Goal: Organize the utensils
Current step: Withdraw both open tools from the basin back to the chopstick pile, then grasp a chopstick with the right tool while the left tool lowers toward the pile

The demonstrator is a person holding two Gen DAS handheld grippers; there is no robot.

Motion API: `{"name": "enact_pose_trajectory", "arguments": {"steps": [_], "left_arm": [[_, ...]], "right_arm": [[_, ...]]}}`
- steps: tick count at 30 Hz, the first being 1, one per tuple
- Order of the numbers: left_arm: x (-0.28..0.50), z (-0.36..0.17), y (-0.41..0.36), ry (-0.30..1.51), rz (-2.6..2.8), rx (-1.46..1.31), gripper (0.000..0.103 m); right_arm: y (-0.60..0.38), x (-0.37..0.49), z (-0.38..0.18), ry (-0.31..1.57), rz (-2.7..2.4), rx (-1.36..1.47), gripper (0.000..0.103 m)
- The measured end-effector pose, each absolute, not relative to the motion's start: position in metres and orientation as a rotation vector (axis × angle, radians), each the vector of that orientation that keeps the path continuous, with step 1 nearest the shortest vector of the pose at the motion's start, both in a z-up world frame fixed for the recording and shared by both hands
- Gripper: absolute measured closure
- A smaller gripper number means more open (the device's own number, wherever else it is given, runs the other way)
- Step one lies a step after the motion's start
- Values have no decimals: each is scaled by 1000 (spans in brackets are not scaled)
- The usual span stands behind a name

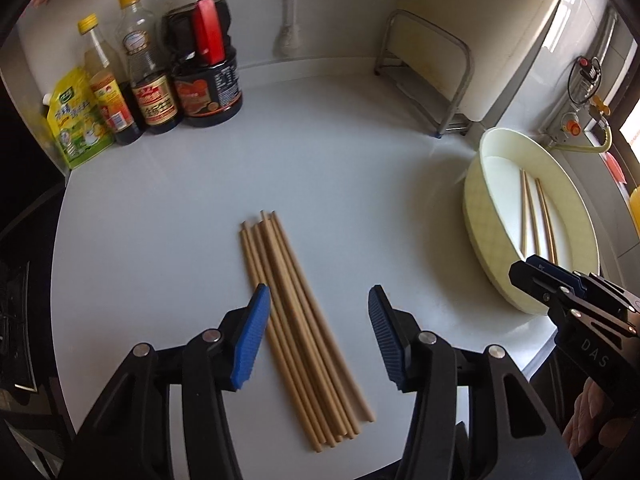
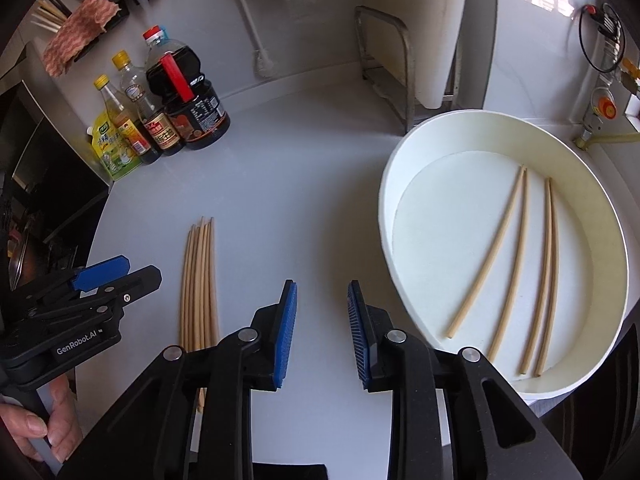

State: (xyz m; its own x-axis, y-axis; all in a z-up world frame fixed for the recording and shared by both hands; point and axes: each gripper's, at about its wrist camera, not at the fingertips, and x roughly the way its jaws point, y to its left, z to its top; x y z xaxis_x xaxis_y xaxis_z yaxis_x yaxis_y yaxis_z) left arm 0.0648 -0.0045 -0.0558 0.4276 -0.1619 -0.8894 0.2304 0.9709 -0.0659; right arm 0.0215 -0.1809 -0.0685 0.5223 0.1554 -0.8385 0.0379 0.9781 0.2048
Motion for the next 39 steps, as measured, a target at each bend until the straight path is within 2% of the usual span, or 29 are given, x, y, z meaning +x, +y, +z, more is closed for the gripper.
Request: {"name": "enact_pose_trajectory", "arguments": {"steps": [15, 17, 20, 39], "left_arm": [[40, -95, 90, 1176, -23, -60, 49], [37, -99, 96, 1182, -8, -76, 48], [33, -104, 102, 1181, 8, -95, 44], [26, -130, 90, 1209, -17, -114, 43]], "right_arm": [[-106, 34, -112, 1117, 250, 134, 73], [-97, 36, -119, 1122, 268, 121, 69], [-85, 37, -129, 1127, 280, 87, 65], [-62, 42, -168, 1157, 273, -42, 66]]}}
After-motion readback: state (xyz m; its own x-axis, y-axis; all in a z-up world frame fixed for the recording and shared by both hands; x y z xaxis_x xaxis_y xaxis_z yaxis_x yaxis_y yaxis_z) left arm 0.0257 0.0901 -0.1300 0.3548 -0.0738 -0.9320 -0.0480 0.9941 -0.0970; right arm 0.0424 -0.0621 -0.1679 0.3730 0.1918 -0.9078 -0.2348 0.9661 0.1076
